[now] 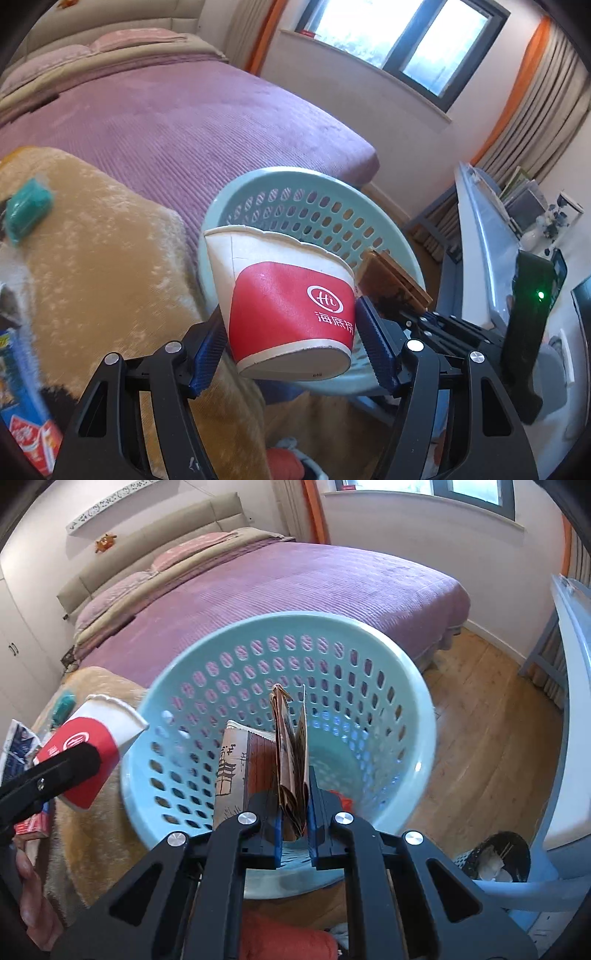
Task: Collect trash
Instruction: 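Carry cup and cardboard over the blue basket and release both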
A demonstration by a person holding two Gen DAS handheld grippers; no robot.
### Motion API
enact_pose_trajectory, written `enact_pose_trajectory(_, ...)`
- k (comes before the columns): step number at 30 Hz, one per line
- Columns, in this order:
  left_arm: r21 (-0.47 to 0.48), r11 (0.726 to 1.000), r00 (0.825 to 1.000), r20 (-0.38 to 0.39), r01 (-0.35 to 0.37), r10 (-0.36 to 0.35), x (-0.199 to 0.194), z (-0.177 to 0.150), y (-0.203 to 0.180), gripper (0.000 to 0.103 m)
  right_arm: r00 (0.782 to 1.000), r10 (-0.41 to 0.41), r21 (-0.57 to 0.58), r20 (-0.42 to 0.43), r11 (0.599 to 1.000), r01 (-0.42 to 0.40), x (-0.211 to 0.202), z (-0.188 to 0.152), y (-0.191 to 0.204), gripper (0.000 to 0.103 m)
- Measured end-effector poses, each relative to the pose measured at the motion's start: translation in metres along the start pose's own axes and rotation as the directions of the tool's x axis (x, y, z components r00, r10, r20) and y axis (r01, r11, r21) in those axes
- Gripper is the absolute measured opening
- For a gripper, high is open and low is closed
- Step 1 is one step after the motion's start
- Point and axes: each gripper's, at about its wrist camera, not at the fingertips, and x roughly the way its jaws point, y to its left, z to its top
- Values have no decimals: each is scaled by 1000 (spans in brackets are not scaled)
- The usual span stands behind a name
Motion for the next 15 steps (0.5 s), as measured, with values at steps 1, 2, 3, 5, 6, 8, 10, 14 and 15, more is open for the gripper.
enact_pose_trajectory(1,6,1000,1000,-2,-5,5,2,-1,-2,66,1000,1,4,2,1000,-1,2,1,2,9)
enact_pose_trajectory(2,13,1000,1000,-3,-15,15,5,-1,-5,66,1000,6,7,2,1000,-6,3,2,2,9)
enact_pose_trajectory(3,15,999,1000,-3,-28,28,6,1,-6,67,1000,10,6,1,1000,-10,4,4,3,9)
enact_pose_trajectory(5,6,1000,1000,-9,-18,18,7,1,-7,73,1000,16,5,2,1000,-16,5,5,1,12)
enact_pose_trajectory(6,-1,1000,1000,-7,-9,9,4,2,-6,77,1000,25,8,5,1000,-25,4,5,1,18)
enact_pose_trajectory(8,-8,1000,1000,7,11,-11,-3,2,-6,81,999,34,19,14,999,-34,0,6,1,31)
enact_pose_trajectory(10,-3,1000,1000,20,12,-12,-9,3,-7,81,999,30,36,25,999,-31,-4,5,-3,41)
enact_pose_trajectory(14,14,1000,998,51,27,-28,-26,-3,-10,81,998,46,59,41,997,-48,-14,3,-5,41)
enact_pose_trajectory(15,15,1000,998,60,27,-28,-31,-5,-10,81,998,48,59,45,997,-51,-16,3,-5,41)
